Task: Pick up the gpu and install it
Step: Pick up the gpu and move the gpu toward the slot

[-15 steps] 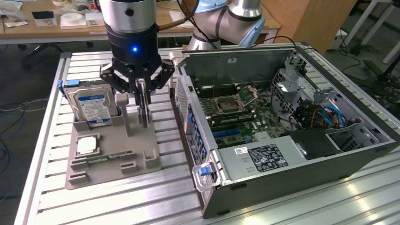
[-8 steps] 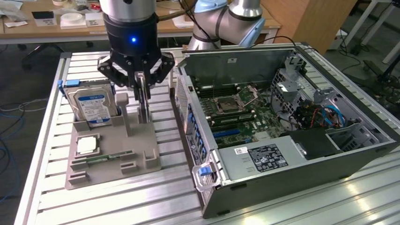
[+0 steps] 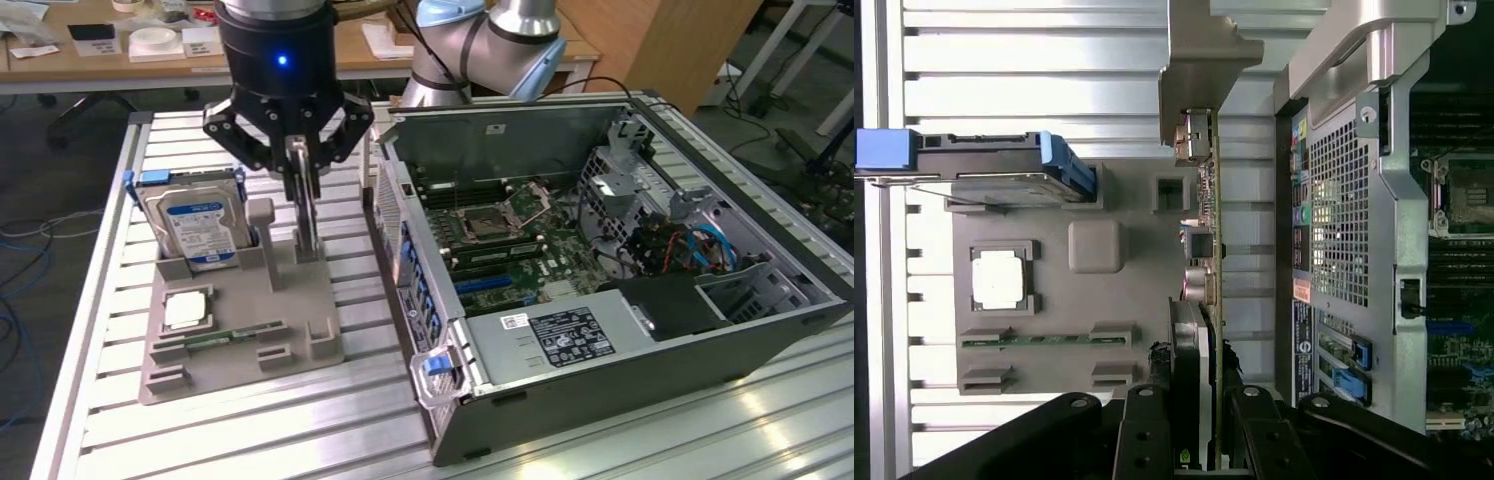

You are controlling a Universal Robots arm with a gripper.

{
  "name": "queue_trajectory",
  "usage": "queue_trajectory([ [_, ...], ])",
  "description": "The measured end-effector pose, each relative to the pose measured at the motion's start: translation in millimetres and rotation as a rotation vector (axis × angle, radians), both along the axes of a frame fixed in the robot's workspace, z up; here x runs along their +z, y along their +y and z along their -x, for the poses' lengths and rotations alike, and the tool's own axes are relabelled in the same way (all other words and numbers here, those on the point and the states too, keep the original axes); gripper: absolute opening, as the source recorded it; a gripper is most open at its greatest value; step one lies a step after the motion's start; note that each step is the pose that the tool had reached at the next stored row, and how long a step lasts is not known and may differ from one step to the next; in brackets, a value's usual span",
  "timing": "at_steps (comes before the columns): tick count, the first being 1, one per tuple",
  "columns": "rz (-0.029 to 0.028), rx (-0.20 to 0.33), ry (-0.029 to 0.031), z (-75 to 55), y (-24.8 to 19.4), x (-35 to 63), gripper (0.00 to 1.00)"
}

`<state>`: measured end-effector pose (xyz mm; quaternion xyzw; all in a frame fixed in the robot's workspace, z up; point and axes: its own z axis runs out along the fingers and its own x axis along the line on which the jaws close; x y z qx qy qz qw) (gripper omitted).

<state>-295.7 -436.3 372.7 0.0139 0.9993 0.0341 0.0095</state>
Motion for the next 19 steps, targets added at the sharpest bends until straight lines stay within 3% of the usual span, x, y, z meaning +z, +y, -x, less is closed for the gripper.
queue_trajectory([
  [19, 0.0000, 0.000, 0.0000, 0.0, 0.0, 44.8, 0.28],
])
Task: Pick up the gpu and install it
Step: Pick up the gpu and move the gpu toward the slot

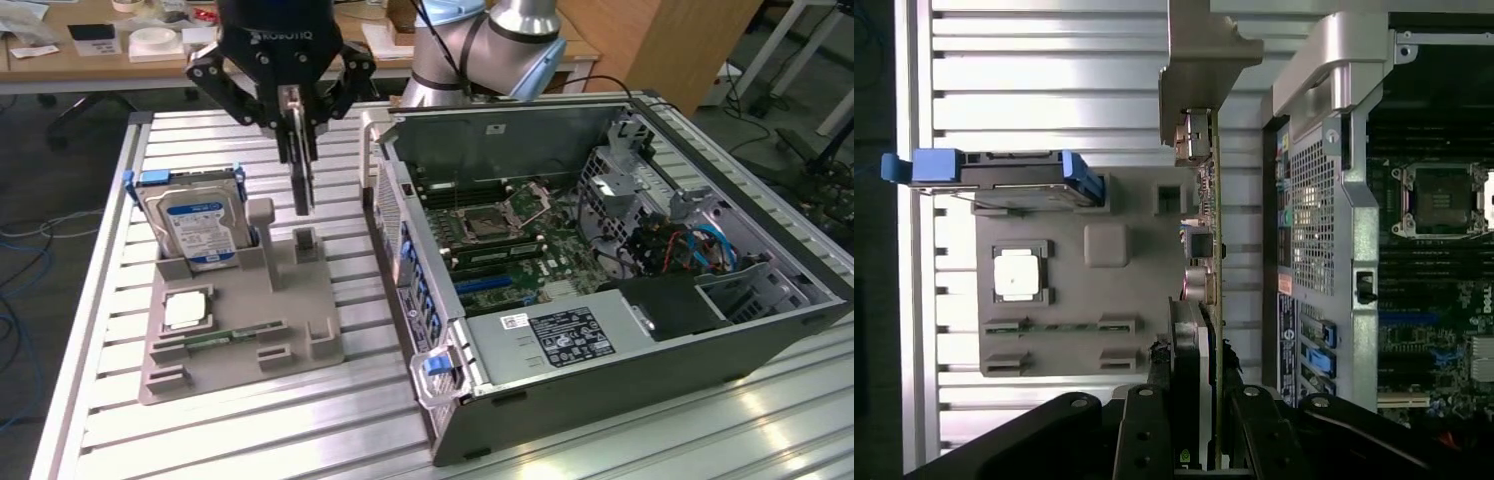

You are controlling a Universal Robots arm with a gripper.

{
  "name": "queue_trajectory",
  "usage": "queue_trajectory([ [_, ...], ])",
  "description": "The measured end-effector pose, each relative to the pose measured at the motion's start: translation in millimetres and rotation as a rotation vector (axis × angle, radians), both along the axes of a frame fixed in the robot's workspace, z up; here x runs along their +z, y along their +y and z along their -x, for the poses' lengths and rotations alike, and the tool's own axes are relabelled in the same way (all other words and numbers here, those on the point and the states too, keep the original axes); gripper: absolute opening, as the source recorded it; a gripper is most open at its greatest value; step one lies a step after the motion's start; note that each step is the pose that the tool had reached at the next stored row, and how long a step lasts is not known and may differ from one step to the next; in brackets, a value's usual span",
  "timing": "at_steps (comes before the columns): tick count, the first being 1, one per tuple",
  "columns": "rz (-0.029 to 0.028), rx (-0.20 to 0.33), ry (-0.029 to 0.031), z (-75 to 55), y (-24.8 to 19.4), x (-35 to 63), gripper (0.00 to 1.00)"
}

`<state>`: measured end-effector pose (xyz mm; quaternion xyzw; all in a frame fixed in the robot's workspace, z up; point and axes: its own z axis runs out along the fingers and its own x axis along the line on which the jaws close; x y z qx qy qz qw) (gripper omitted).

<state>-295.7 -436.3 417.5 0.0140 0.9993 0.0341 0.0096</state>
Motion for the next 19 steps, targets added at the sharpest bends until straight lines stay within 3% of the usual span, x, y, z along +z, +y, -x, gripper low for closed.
queue_trajectory([
  [4, -0.0001, 0.000, 0.0000, 0.0, 0.0, 8.9, 0.28],
  [19, -0.0001, 0.000, 0.0000, -6.0, 0.0, 9.3, 0.28],
])
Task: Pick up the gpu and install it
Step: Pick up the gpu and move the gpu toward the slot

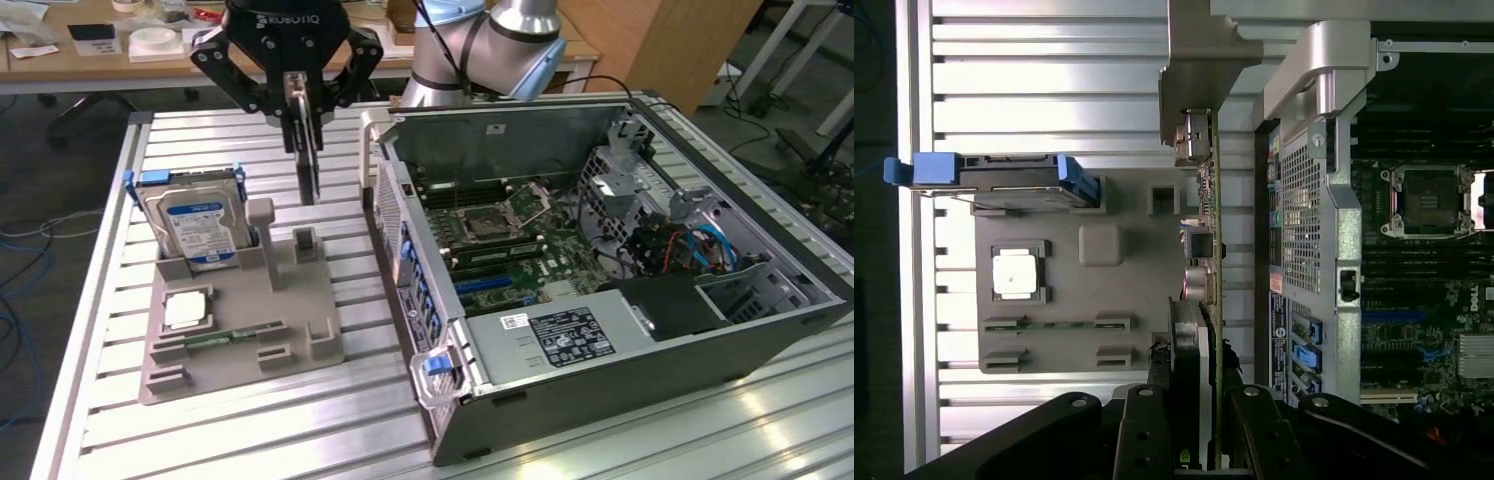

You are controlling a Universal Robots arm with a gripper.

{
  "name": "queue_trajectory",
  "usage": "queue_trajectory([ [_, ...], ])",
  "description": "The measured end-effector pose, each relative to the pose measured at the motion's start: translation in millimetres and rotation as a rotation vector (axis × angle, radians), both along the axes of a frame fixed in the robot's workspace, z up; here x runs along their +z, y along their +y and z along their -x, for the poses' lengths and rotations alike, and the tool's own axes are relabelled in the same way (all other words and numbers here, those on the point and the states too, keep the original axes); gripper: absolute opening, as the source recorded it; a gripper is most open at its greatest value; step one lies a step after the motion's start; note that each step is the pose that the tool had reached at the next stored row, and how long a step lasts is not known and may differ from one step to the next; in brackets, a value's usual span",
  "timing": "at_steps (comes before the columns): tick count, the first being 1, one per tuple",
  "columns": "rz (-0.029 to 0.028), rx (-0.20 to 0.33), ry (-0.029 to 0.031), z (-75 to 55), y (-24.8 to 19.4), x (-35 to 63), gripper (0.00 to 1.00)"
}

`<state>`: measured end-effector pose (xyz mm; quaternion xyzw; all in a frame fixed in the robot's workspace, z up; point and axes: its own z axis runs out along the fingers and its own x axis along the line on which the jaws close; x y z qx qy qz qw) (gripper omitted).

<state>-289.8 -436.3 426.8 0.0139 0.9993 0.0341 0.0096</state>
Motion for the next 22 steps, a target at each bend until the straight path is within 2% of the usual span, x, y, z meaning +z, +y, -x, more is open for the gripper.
queue_trajectory([
  [22, 0.0001, 0.000, 0.0001, -20.9, 0.0, 0.0, 0.28],
])
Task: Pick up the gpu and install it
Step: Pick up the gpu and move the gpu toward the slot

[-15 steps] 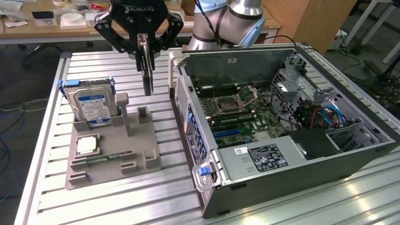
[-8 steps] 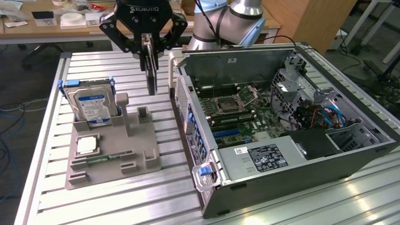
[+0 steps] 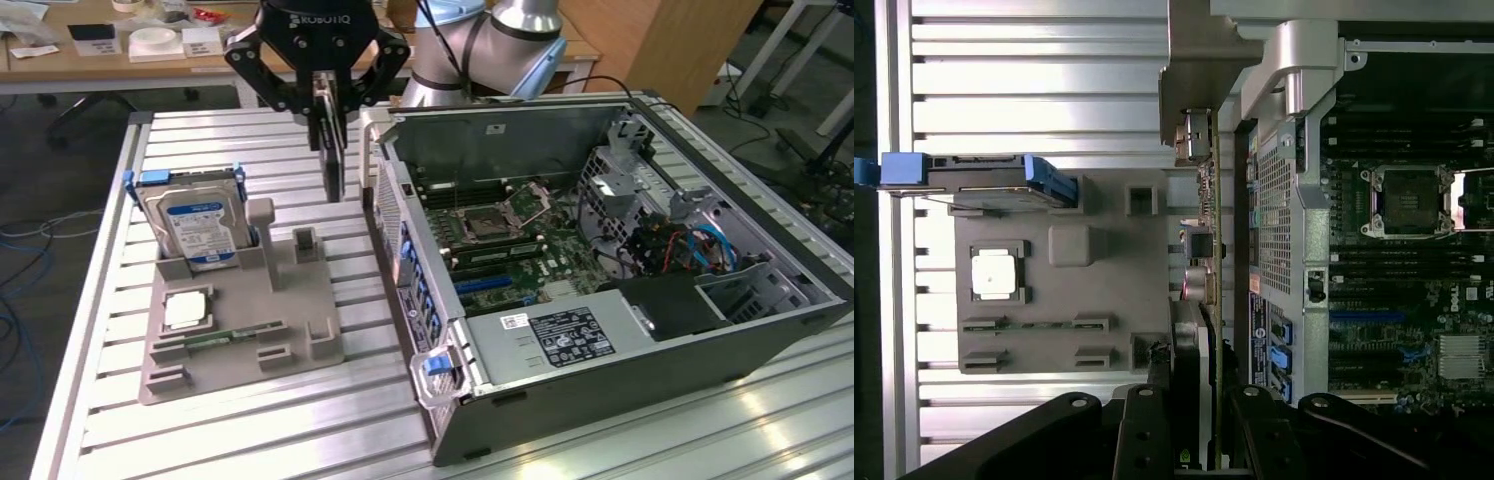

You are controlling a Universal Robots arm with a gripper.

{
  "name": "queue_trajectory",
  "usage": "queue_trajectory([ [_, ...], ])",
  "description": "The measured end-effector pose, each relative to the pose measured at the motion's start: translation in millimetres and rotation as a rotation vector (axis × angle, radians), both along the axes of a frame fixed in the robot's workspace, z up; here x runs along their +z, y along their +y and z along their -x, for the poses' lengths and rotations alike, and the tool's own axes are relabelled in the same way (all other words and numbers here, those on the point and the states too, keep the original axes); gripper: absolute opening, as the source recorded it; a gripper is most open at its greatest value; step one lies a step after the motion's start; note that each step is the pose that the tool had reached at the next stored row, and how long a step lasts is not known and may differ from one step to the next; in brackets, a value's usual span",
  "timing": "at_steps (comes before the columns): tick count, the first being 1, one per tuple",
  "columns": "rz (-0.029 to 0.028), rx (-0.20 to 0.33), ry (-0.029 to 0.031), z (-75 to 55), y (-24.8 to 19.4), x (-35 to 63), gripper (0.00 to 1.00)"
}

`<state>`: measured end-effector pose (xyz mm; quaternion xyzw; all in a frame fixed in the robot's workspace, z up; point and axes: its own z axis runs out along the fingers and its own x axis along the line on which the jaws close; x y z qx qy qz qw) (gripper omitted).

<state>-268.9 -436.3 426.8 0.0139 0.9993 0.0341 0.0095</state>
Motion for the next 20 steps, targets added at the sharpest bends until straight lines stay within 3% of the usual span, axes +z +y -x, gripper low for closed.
queue_trajectory([
  [20, -0.0001, 0.000, 0.0000, -19.6, 0.0, 0.0, 0.28],
])
